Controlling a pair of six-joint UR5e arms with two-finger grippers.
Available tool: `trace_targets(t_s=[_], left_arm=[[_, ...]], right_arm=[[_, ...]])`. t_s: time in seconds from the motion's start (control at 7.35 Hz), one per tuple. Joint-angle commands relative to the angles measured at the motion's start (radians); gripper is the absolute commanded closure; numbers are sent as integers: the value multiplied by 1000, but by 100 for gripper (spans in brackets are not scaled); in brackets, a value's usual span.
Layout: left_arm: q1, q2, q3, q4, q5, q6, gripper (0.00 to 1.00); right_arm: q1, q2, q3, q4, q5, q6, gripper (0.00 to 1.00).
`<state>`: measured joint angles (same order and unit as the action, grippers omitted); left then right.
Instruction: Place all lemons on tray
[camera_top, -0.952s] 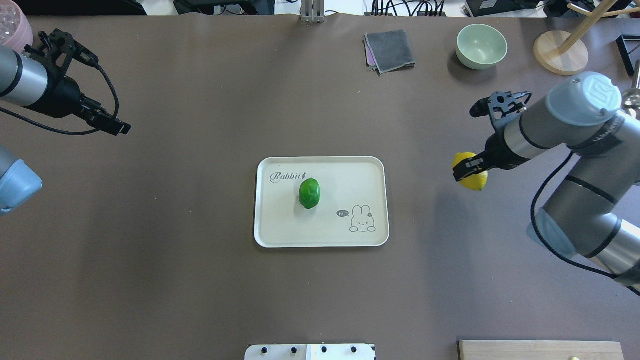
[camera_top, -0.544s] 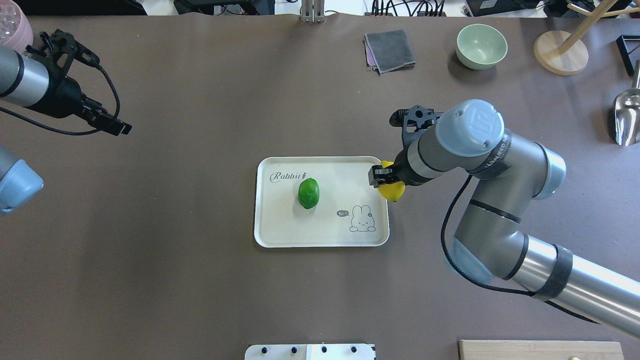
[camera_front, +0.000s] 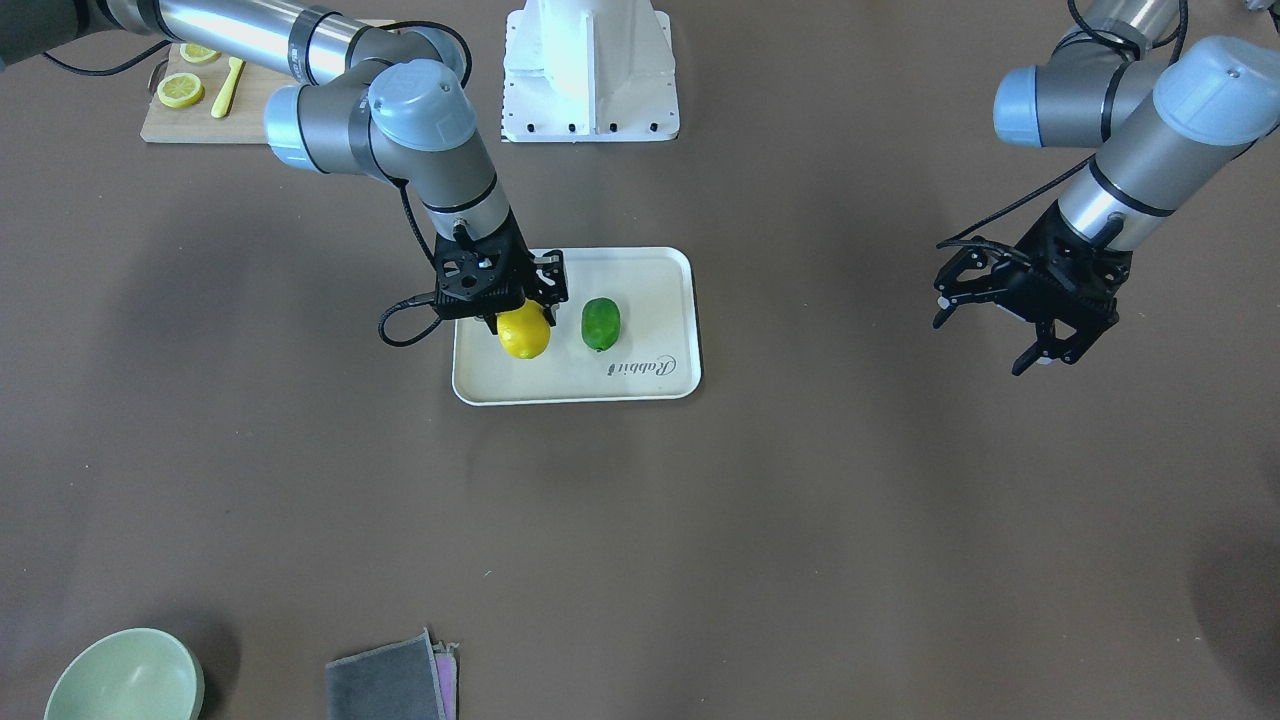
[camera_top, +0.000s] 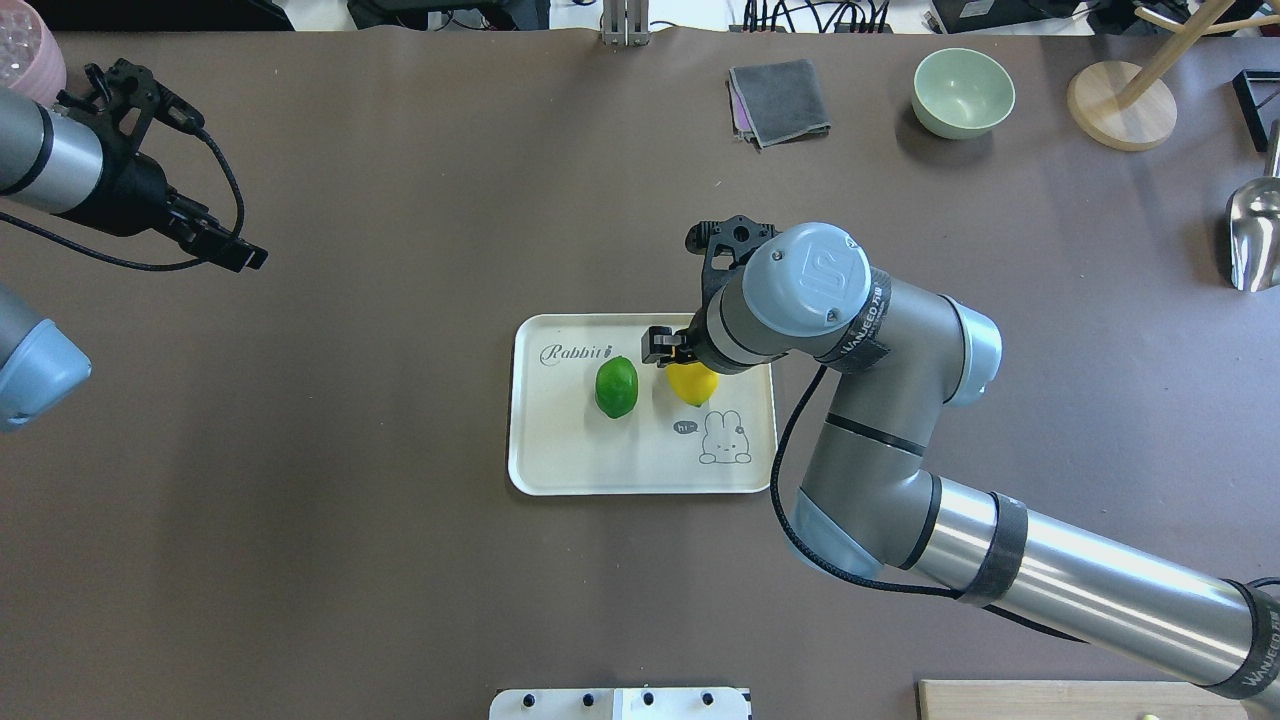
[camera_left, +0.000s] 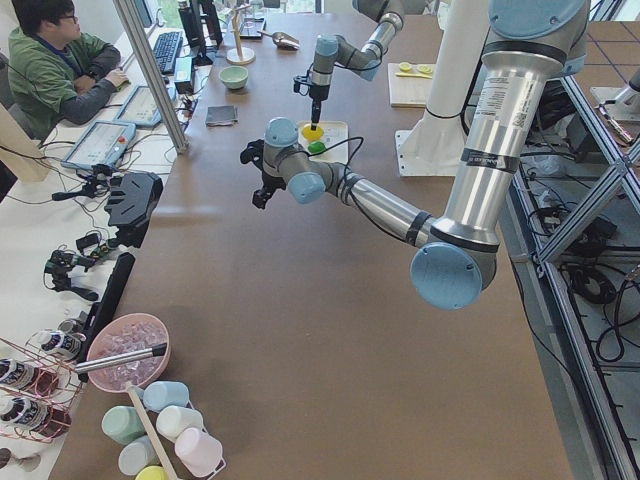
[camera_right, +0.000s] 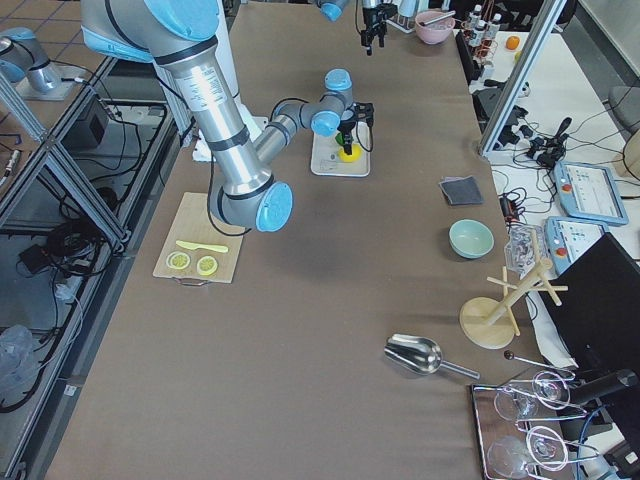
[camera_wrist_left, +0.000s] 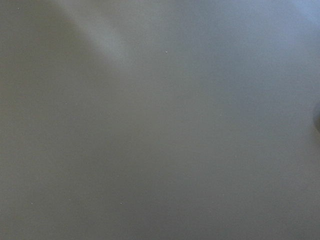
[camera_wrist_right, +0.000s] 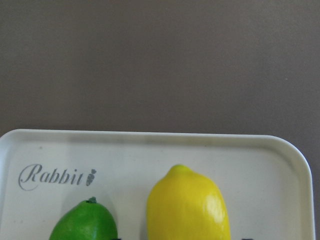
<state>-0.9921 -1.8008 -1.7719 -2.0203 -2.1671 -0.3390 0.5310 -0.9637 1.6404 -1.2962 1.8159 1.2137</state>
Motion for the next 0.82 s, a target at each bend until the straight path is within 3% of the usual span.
trace_targets(t_s=[0.0, 0.14, 0.41, 0.54, 0.68], left_arm=[[1, 29, 11, 0, 13, 12, 1], [0, 58, 9, -21, 70, 14, 1], [-20, 122, 5, -64, 64, 110, 1], [-75, 156, 5, -58, 31, 170, 1], [-158, 178, 5, -51, -65, 207, 1]], right_arm=[[65, 3, 7, -2, 38, -22, 0], [139, -6, 6, -5, 131, -81, 0], [220, -103, 22, -5, 187, -236, 0], [233, -181, 25, 3, 175, -341, 0], [292, -223, 47, 5, 195, -455, 0]])
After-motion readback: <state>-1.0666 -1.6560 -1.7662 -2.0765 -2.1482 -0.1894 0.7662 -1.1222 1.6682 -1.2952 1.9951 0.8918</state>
